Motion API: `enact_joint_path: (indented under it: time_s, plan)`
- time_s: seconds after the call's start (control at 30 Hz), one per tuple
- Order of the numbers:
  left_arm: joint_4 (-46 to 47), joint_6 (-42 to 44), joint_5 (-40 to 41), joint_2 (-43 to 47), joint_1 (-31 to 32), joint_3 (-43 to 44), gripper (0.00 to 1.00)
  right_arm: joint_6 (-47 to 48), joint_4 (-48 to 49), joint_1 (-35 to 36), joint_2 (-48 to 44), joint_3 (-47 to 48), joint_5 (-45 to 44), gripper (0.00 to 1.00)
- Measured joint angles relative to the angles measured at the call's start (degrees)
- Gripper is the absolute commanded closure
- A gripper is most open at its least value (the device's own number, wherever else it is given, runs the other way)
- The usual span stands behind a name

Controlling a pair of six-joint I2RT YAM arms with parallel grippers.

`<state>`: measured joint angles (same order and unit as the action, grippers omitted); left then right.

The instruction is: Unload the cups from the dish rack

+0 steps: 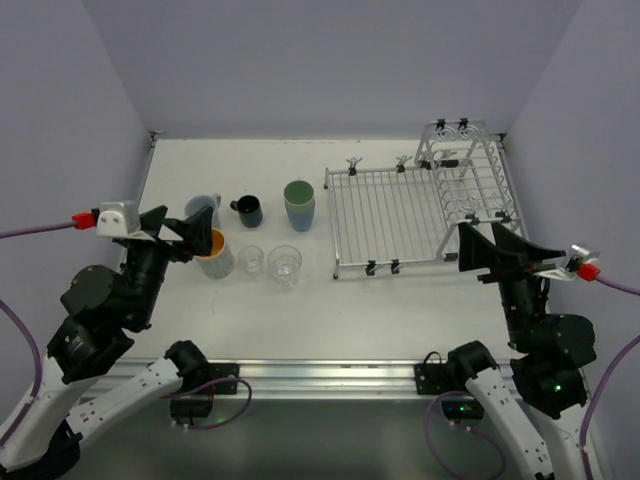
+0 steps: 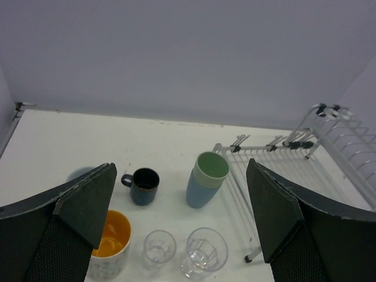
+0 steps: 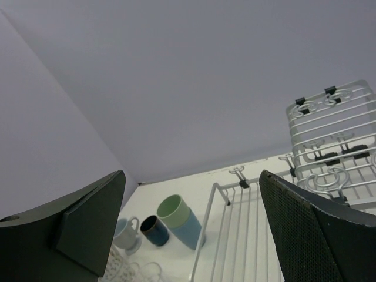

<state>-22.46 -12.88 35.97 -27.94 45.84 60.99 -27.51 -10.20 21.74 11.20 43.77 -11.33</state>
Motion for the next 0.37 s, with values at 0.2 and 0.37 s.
enact_joint_path:
  time_s: [0.2,0.37]
  plan:
    - [-1.29,0.02,2.82,0.39,0.00,-5.40,0.00,-0.04,0.28,0.00,-0.35,-3.78,-3.32,0.01]
    - [-0.81,0.04,3.30,0.13,0.00,-5.49,0.00,-0.74,0.72,0.00,0.17,-3.93,-4.22,0.01]
